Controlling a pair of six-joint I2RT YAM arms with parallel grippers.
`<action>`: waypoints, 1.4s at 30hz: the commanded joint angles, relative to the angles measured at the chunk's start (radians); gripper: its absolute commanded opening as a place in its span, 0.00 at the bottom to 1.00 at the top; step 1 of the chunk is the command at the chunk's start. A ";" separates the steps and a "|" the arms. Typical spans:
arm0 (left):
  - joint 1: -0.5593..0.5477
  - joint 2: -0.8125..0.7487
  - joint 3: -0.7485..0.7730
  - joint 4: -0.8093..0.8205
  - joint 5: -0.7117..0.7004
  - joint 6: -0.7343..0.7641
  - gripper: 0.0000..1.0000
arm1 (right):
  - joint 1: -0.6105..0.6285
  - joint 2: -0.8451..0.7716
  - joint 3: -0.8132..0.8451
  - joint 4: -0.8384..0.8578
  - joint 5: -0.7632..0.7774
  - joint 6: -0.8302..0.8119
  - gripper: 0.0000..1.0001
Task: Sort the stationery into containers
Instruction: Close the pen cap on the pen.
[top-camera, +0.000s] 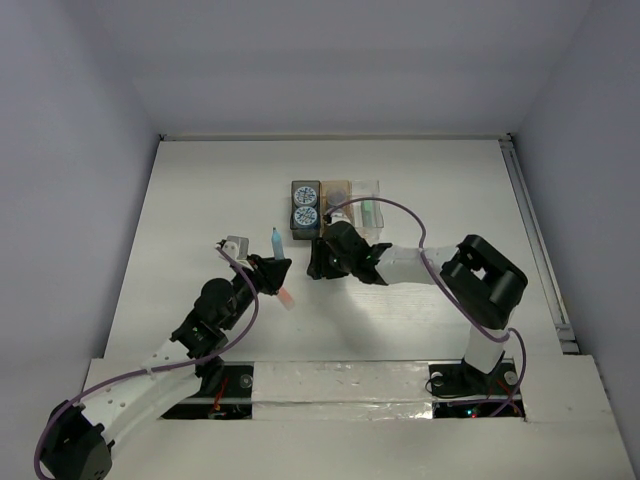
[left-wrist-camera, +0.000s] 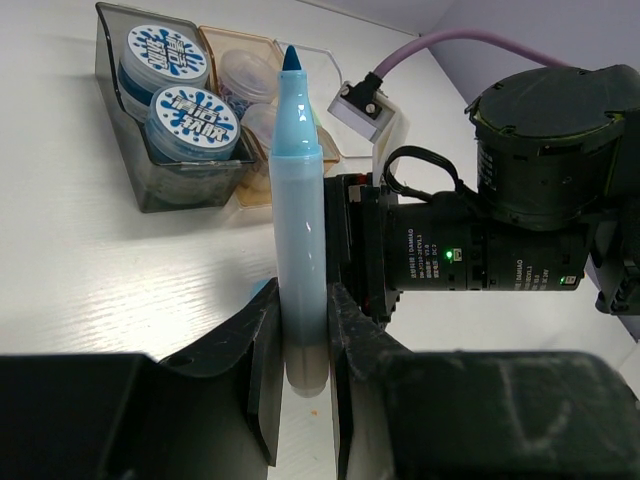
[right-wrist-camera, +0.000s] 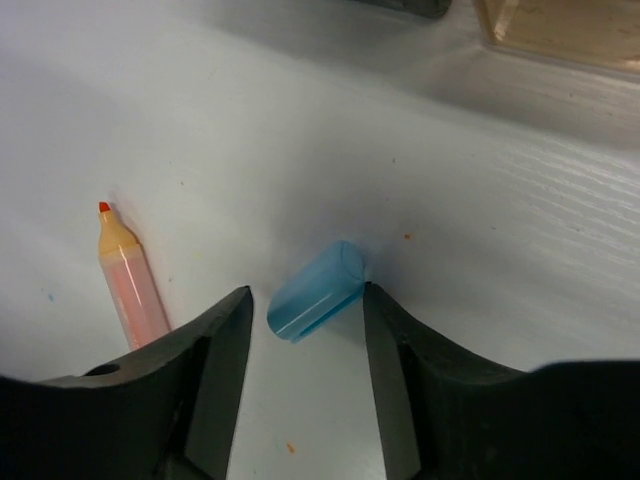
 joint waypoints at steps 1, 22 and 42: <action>-0.003 -0.015 -0.005 0.050 0.016 0.002 0.00 | 0.001 0.003 0.025 -0.136 0.001 0.005 0.52; -0.003 -0.017 -0.008 0.059 0.044 -0.013 0.00 | 0.001 0.054 0.056 -0.125 0.004 0.029 0.43; -0.003 0.002 -0.009 0.070 0.044 -0.011 0.00 | -0.008 0.135 0.155 -0.152 0.008 -0.006 0.47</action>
